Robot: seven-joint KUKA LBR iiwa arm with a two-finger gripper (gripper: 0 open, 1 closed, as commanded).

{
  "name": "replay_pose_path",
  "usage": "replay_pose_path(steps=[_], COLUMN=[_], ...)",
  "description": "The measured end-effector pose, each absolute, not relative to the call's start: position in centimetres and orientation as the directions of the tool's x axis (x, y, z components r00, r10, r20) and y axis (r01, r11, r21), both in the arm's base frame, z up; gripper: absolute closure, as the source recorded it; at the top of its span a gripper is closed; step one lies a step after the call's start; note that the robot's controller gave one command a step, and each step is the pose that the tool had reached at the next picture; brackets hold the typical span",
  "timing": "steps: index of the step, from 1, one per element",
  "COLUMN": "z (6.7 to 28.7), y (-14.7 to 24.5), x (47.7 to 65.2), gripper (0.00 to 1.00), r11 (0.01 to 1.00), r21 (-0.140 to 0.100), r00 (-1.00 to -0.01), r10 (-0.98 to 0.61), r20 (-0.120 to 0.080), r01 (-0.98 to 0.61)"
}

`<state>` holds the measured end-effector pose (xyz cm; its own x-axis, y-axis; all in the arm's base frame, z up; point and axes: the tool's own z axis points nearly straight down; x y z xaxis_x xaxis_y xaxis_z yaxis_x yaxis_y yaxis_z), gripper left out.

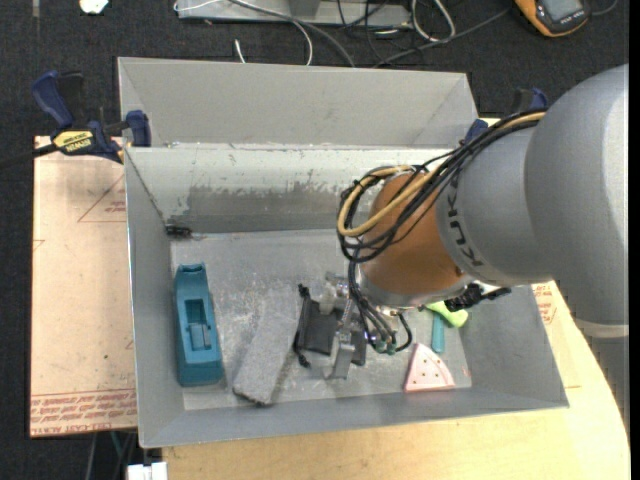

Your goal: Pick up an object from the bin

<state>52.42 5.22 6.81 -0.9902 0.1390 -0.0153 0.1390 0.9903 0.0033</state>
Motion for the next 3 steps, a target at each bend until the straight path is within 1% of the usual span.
replay_pose_path(steps=[1, 2, 3], z=[7.1, 7.1, 8.7], y=[5.2, 5.2, 5.2], x=[51.9, 51.9, 51.6], gripper=[1.00, 1.00, 1.00], r11=[0.903, 0.903, 0.903], r21=[0.010, 0.010, 0.004], r00=[-0.902, -0.903, -0.903], r10=[0.431, 0.430, 0.429], r20=[-0.009, -0.009, 0.000], r01=[0.431, 0.429, 0.429])
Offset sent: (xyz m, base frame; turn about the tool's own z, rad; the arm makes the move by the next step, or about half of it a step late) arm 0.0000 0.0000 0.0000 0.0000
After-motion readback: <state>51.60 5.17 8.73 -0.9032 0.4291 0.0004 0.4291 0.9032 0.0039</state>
